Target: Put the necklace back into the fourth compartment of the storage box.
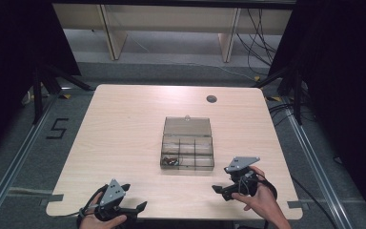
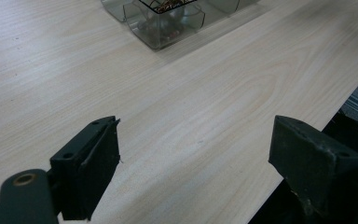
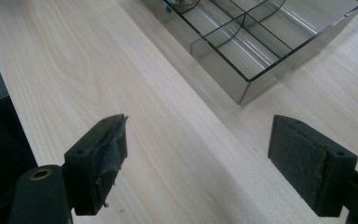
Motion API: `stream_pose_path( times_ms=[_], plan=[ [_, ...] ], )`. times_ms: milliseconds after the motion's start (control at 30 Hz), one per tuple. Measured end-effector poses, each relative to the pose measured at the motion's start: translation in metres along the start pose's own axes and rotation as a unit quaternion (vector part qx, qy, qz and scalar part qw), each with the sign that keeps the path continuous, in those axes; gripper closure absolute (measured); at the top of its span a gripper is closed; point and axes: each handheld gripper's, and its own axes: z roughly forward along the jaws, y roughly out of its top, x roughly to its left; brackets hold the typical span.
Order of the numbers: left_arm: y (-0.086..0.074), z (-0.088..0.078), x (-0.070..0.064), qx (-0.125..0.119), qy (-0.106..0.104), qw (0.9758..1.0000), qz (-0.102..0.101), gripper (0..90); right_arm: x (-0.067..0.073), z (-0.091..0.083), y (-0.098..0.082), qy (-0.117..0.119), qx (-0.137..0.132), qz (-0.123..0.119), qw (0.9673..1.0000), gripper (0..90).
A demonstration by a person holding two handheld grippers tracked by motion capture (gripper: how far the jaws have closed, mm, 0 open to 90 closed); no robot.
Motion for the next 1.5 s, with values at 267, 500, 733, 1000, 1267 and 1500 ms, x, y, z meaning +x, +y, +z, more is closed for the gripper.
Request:
stream_pose_path(
  times_ms=[267,500,733,1000,1267,1500],
  plan=[
    [-0.001,0.001,-0.001,0.002,-0.002,1.0000,-0.009,15.6,-0.001,-0.001,-0.009,-0.006,-0.003,0.002,1.0000,19.9],
    [-0.002,0.003,-0.003,-0.008,-0.003,0.9998,-0.020,15.6,0.000,-0.003,-0.017,-0.003,-0.014,0.015,0.9998,19.3],
    [-0.001,0.001,0.000,0.002,0.004,1.0000,0.002,15.6,0.001,-0.008,-0.025,-0.012,-0.014,0.022,0.9996,19.2],
    [-0.002,0.002,-0.001,0.000,0.002,1.0000,-0.009,15.6,0.001,-0.009,-0.035,-0.012,-0.010,0.037,0.9992,18.7],
    [-0.001,0.002,0.000,0.003,0.000,1.0000,0.000,15.6,0.003,-0.012,-0.042,-0.016,-0.017,0.042,0.9988,17.7],
    [-0.001,0.001,0.000,0.004,0.001,1.0000,0.000,15.6,0.006,-0.015,-0.050,-0.020,-0.011,0.047,0.9987,17.6]
  ],
)
